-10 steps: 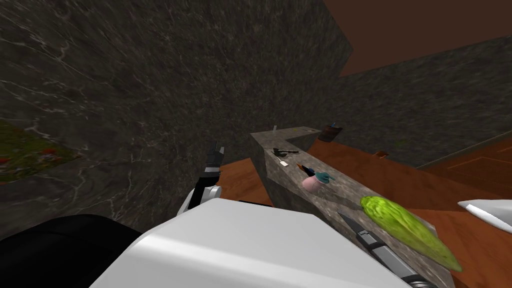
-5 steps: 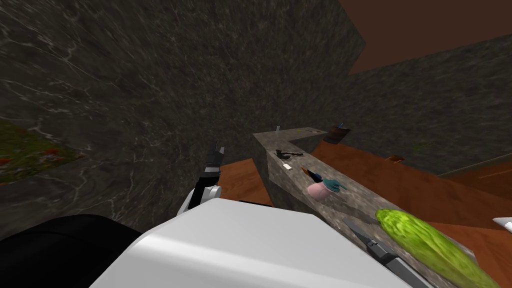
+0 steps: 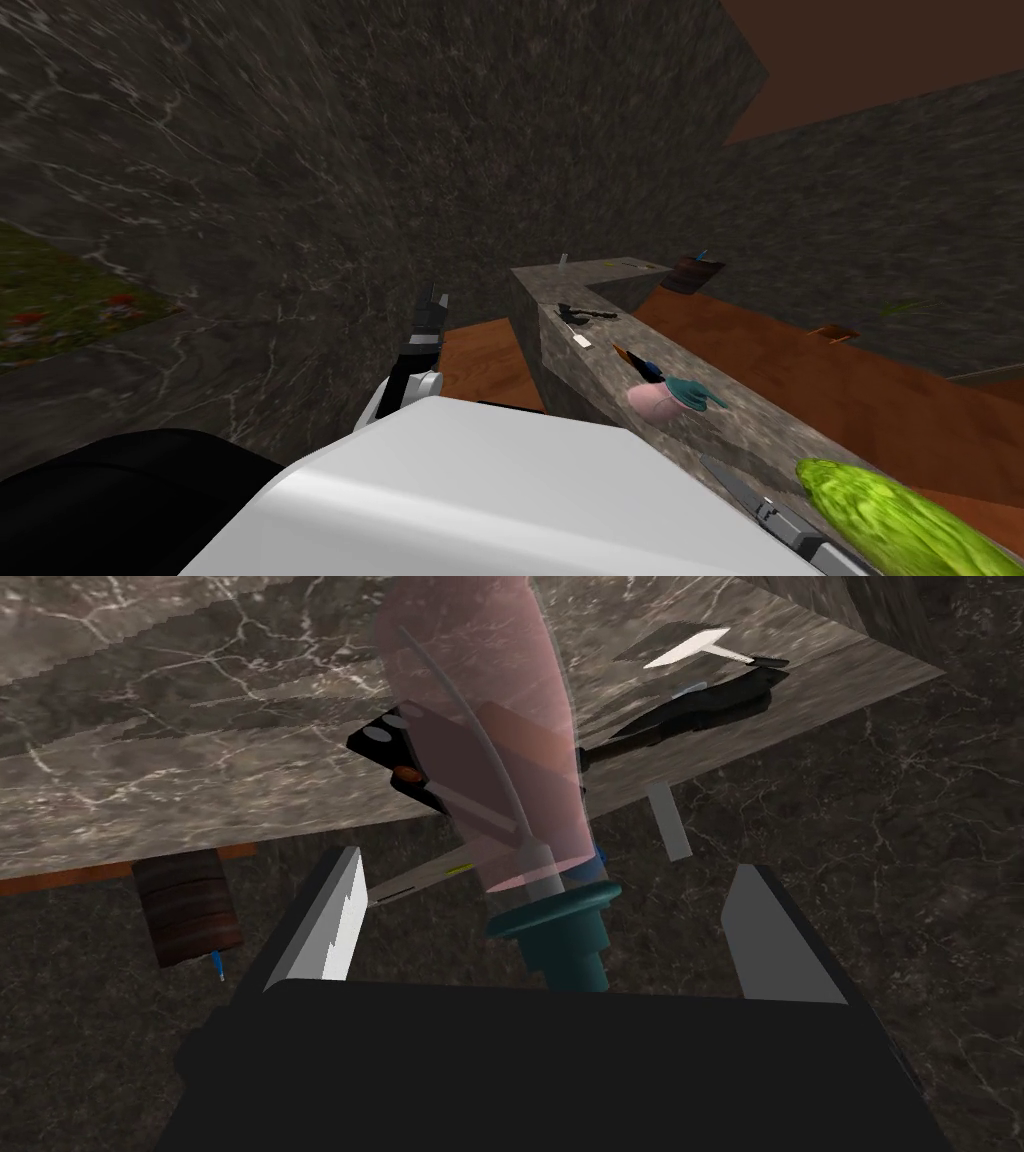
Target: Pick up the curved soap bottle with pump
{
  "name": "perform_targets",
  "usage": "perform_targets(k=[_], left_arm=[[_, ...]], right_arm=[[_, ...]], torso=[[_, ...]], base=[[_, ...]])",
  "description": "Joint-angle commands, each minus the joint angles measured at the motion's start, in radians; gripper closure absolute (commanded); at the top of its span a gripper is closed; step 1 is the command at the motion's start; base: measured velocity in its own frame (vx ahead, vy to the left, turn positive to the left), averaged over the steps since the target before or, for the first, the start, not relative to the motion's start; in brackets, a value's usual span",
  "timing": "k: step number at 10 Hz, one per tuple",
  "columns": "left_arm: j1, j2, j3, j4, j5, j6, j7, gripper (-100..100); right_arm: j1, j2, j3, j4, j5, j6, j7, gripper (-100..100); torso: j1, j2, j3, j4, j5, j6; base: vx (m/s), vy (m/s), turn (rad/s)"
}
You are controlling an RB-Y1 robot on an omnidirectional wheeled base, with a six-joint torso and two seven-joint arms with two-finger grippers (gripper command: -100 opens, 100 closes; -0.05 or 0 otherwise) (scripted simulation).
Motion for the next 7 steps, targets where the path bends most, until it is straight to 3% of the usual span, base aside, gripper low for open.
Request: perform_targets(k=[1,2,4,5,7], left_arm=[[0.000,0.000,0.000,0.000,0.000,0.000,0.000,0],[0.000,0.000,0.000,0.000,0.000,0.000,0.000,0],[0.000,0.000,0.000,0.000,0.000,0.000,0.000,0],[0.000,0.000,0.000,0.000,0.000,0.000,0.000,0],[0.000,0.000,0.000,0.000,0.000,0.000,0.000,0]], right_arm=[[0.050,-0.014,-0.031,-0.013,0.002,0.011,0.009,-100],[0.060,-0.014,-0.031,-0.013,0.002,0.011,0.009,-100],[0.128,-0.038,-0.079,-0.033,0.002,0.035,0.021,-100],[0.142,-0.038,-0.079,-0.033,0.002,0.035,0.021,-100],[0.205,-0.056,-0.122,-0.055,0.001,0.057,0.032,-100]], torso=[[0.000,0.000,0.000,0.000,0.000,0.000],[0.000,0.000,0.000,0.000,0.000,0.000],[0.000,0.001,0.001,0.000,0.000,0.000],[-0.001,0.000,0.000,0.000,0.000,-0.001],[-0.001,0.000,0.000,0.000,0.000,0.000]], base=[[0.056,-0.004,0.106],[0.045,-0.005,0.051],[0.049,-0.019,0.144],[0.051,-0.028,0.047],[0.058,-0.020,0.098]])
